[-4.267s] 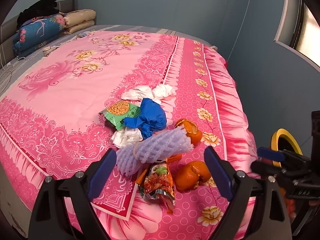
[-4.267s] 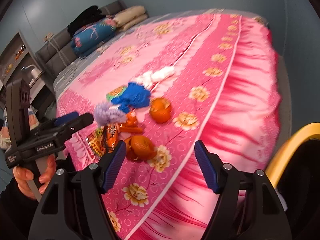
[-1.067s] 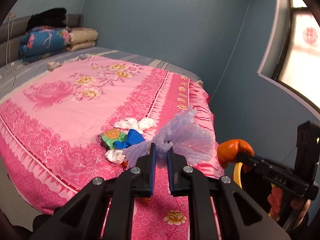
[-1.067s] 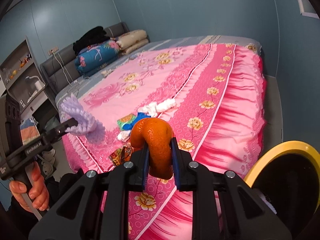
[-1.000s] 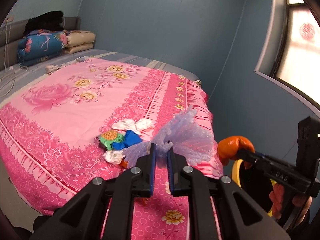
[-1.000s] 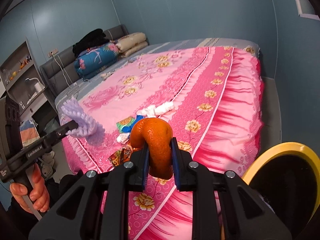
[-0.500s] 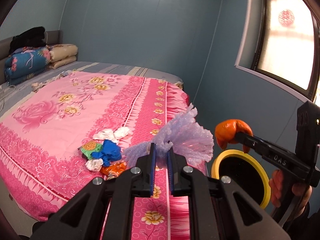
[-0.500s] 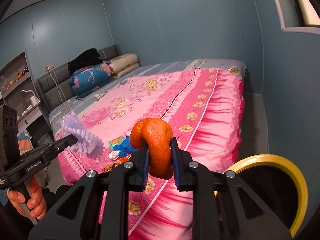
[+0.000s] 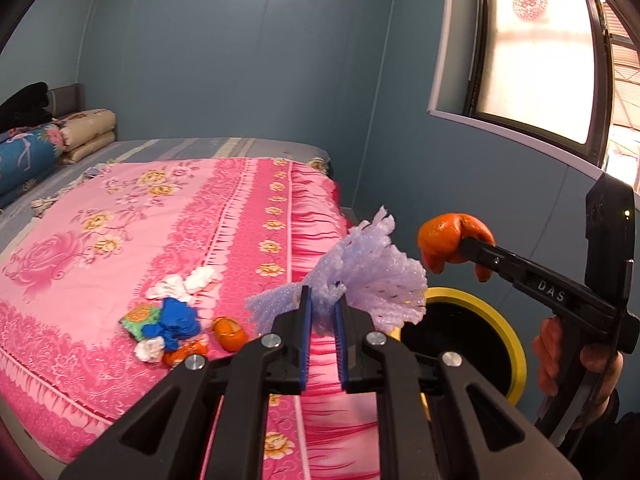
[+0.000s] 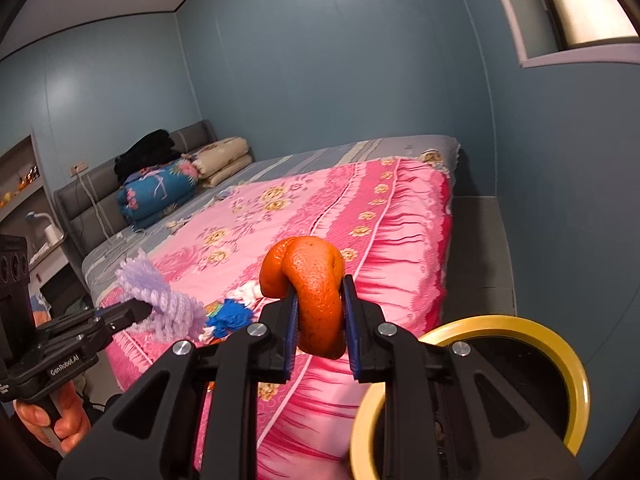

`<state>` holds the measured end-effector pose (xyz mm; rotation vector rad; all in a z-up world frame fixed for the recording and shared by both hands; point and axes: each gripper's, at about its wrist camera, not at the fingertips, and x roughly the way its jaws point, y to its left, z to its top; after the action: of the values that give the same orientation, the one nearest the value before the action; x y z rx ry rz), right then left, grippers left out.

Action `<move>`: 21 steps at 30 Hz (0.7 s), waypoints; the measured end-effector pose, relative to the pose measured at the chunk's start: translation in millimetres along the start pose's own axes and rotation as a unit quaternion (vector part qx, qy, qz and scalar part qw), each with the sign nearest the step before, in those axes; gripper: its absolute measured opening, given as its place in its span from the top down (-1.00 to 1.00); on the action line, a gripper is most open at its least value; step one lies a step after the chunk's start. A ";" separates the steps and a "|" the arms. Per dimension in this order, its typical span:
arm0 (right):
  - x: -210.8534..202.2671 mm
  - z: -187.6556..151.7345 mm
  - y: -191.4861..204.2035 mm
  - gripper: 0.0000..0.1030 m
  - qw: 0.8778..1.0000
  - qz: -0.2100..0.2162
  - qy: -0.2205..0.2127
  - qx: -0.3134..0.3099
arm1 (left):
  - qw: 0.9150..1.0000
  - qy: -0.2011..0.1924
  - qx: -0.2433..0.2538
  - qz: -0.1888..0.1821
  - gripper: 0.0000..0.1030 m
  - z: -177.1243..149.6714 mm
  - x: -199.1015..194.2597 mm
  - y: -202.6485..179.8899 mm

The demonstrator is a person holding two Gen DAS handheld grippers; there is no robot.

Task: Collect trash
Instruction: 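Carry the foam net and orange peel over the yellow-rimmed bin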

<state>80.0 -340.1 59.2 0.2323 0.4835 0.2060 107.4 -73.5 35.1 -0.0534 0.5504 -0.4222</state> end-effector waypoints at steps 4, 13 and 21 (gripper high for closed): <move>-5.2 0.6 -14.5 0.62 1.000 -0.014 -0.004 0.017 | 1.000 0.006 0.012 -0.015 0.82 5.5 9.9 -14.0; -14.4 -1.3 -51.3 0.61 0.997 -0.049 -0.010 0.050 | 0.998 0.025 0.045 -0.036 0.81 10.5 34.1 -46.1; -19.5 -4.0 -82.3 0.61 0.994 -0.076 -0.008 0.073 | 0.995 0.038 0.068 -0.060 0.82 13.4 51.6 -77.3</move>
<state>72.7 -422.7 42.2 0.3393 0.4992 0.0208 125.1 -165.8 33.4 0.0614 0.5929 -0.5807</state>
